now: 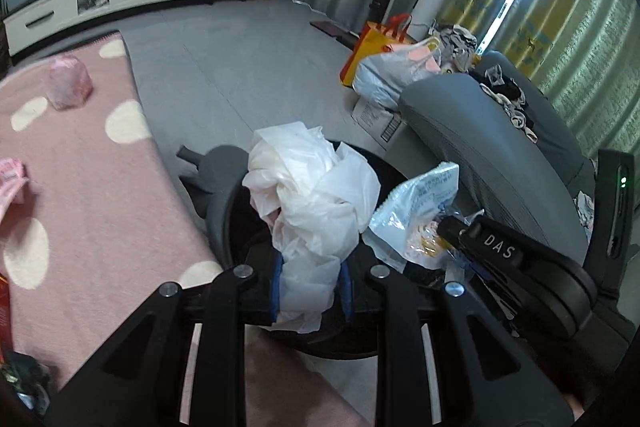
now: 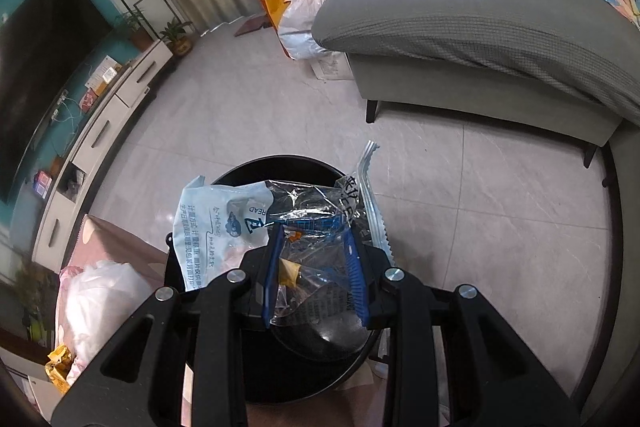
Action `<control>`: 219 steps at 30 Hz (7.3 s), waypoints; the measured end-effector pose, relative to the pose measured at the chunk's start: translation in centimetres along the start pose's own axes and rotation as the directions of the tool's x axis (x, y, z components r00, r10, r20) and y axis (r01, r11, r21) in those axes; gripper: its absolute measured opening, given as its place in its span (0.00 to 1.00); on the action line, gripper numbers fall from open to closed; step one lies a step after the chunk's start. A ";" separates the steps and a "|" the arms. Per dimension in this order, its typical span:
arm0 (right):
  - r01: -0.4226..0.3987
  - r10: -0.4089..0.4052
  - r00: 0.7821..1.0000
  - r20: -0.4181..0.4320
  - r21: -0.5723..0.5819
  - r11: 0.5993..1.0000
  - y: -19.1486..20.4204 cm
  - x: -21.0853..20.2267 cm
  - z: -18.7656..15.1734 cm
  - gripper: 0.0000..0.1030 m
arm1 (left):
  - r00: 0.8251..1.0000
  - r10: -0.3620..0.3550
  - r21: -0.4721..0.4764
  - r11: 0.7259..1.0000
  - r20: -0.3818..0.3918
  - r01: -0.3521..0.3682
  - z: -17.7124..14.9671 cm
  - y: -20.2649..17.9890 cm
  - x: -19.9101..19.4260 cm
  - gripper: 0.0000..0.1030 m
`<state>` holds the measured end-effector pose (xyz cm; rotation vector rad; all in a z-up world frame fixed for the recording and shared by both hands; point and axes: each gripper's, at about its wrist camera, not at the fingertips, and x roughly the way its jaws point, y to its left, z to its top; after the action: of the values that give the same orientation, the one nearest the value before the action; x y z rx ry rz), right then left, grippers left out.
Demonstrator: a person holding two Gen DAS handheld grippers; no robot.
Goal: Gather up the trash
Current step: 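Carry both held bags over the black trash bin, then open both tools to drop the bags into the black bin, then return both tools to the trash pile on the rug, then grasp the red cigarette box with the right tool while the left tool grasps the red snack bag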
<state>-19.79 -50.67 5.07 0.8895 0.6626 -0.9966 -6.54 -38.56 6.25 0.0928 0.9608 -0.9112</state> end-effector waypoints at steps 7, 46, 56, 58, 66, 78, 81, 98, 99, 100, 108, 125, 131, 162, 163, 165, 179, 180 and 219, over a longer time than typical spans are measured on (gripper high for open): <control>0.015 -0.015 1.000 -0.012 -0.010 1.000 0.3 0.5 0.2 0.31 | 0.999 -0.013 0.029 0.999 -0.038 0.014 -0.8 -0.8 1.4 0.23; 0.078 -0.089 0.993 -0.081 -0.130 0.989 1.9 1.9 -0.7 0.48 | 0.977 -0.110 -0.049 0.994 -0.185 0.103 -1.9 -1.3 6.0 0.54; 0.072 -0.072 0.997 -0.001 -0.069 0.995 0.7 -1.2 -0.1 0.82 | 0.989 -0.115 -0.079 0.991 -0.096 0.108 -1.0 0.1 2.6 0.91; 0.065 -0.064 0.998 0.014 -0.066 0.996 0.7 -1.8 -0.1 0.84 | 0.992 -0.110 -0.074 0.992 -0.064 0.106 -0.9 0.5 1.2 0.95; 0.028 -0.022 0.998 0.065 -0.096 0.995 2.4 -3.6 -0.6 0.93 | 0.998 -0.012 -0.114 0.993 0.061 0.018 -1.4 4.5 -5.5 0.97; -0.194 0.202 0.979 -0.006 -0.312 0.930 10.3 -5.8 -4.2 0.97 | 0.967 0.231 -0.310 0.932 0.106 -0.189 -5.4 14.9 -15.8 0.97; -0.230 0.230 0.972 -0.045 -0.370 0.900 12.5 -5.9 -5.8 0.97 | 0.947 0.302 -0.385 0.891 0.109 -0.240 -7.0 17.7 -17.8 0.97; -0.437 0.305 0.898 -0.316 -0.586 0.682 22.8 -6.0 -18.0 0.97 | 0.934 0.356 -0.574 0.774 0.044 -0.268 -11.0 27.6 -21.3 0.97; -0.428 0.294 0.903 -0.313 -0.601 0.675 23.1 -6.0 -18.6 0.97 | 0.933 0.358 -0.575 0.773 0.044 -0.269 -11.2 27.9 -21.3 0.97; -0.414 0.281 0.910 -0.306 -0.617 0.669 23.3 -5.9 -19.1 0.97 | 0.929 0.367 -0.578 0.768 0.042 -0.278 -11.3 28.2 -21.4 0.97; -0.353 0.236 0.936 -0.263 -0.667 0.656 23.8 -5.3 -20.6 0.97 | 0.922 0.385 -0.602 0.744 0.035 -0.288 -11.7 29.7 -22.1 0.97; -0.358 0.227 0.932 -0.282 -0.628 0.691 23.7 -4.5 -21.3 0.97 | 0.915 0.402 -0.615 0.724 0.008 -0.313 -12.0 30.6 -21.6 0.97; -0.359 0.228 0.932 -0.282 -0.640 0.679 23.9 -4.5 -21.5 0.97 | 0.914 0.406 -0.621 0.717 0.004 -0.316 -12.2 30.7 -21.6 0.97; -0.409 0.241 0.911 -0.336 -0.650 0.640 24.3 -4.0 -22.2 0.96 | 0.907 0.420 -0.666 0.686 0.032 -0.294 -12.9 31.8 -23.0 0.97; -0.420 0.249 0.906 -0.343 -0.647 0.636 24.3 -4.1 -22.2 0.95 | 0.906 0.421 -0.671 0.682 0.034 -0.292 -13.0 32.0 -23.2 0.97; -0.444 0.259 0.894 -0.366 -0.639 0.629 24.3 -4.0 -22.2 0.89 | 0.907 0.420 -0.677 0.678 0.037 -0.286 -13.1 32.3 -23.4 0.96; -0.563 0.243 0.808 -0.536 -0.584 0.584 25.5 -2.7 -23.5 0.81 | 0.915 0.403 -0.733 0.622 0.000 -0.274 -14.7 35.0 -24.6 0.81; -0.559 0.236 0.812 -0.533 -0.595 0.578 25.7 -2.7 -23.9 0.81 | 0.915 0.404 -0.727 0.623 -0.018 -0.289 -14.7 35.1 -24.3 0.80; -0.463 0.167 0.877 -0.450 -0.700 0.543 26.3 -2.3 -25.7 0.65 | 0.898 0.433 -0.594 0.704 -0.075 -0.389 -12.2 33.0 -20.7 0.25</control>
<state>1.28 -20.53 2.73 0.3282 1.0748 -0.1176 3.53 0.99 4.05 -0.2584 1.0670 -0.1609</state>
